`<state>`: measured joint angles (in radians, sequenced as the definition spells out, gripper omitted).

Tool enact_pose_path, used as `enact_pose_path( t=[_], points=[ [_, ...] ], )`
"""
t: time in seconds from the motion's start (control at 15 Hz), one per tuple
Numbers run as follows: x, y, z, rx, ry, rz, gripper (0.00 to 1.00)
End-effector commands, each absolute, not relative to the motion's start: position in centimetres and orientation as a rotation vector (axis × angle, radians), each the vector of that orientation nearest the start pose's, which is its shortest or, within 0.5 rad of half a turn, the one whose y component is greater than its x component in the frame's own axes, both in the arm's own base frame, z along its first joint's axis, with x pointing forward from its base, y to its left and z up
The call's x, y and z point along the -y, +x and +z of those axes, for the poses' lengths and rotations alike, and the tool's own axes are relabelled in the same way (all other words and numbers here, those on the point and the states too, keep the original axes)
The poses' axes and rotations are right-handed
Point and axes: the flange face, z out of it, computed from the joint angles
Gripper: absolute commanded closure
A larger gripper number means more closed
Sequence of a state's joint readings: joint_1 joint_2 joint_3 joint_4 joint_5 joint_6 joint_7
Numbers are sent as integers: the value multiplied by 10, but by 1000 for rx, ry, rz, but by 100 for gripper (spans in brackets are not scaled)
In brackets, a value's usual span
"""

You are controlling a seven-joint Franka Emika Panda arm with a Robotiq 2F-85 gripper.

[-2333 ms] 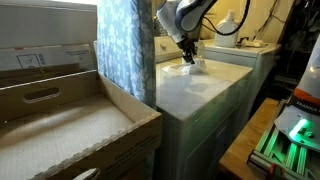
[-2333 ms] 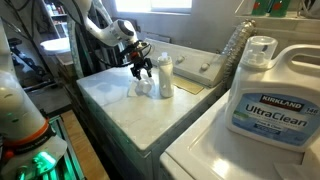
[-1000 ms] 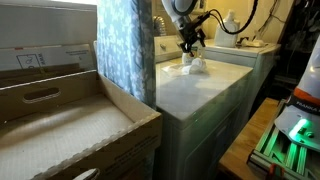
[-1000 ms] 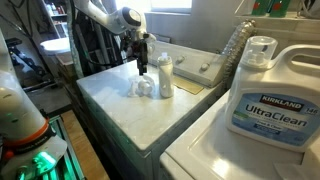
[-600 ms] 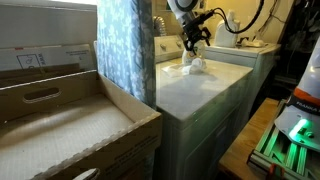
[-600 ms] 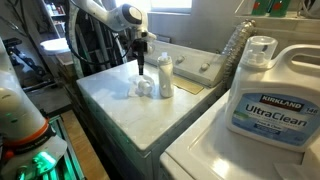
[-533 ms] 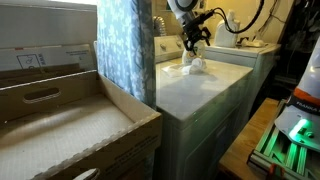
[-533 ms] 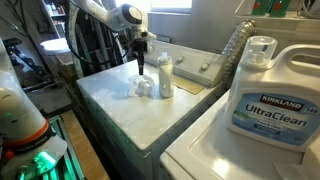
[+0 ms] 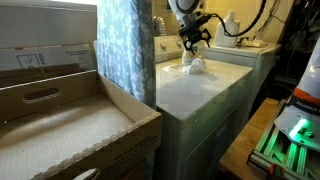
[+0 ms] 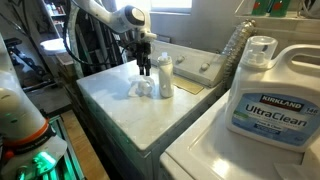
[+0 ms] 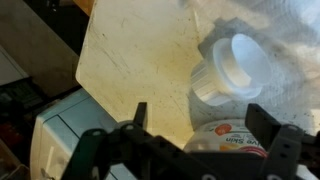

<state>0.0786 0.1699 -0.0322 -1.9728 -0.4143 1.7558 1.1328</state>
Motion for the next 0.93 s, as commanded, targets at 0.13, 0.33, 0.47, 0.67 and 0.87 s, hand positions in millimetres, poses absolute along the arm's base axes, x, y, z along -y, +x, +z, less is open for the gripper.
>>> enact_pose_path(
  t=[0.13, 0.33, 0.47, 0.67, 0.87],
  points=[
    [25, 545, 353, 1535, 2163, -32, 0],
    [25, 544, 339, 1702, 2082, 39, 0],
    [24, 544, 330, 1767, 2059, 97, 0],
    [22, 546, 320, 1875, 2093, 163, 0],
    [18, 544, 308, 1917, 2157, 135, 0]
  ],
)
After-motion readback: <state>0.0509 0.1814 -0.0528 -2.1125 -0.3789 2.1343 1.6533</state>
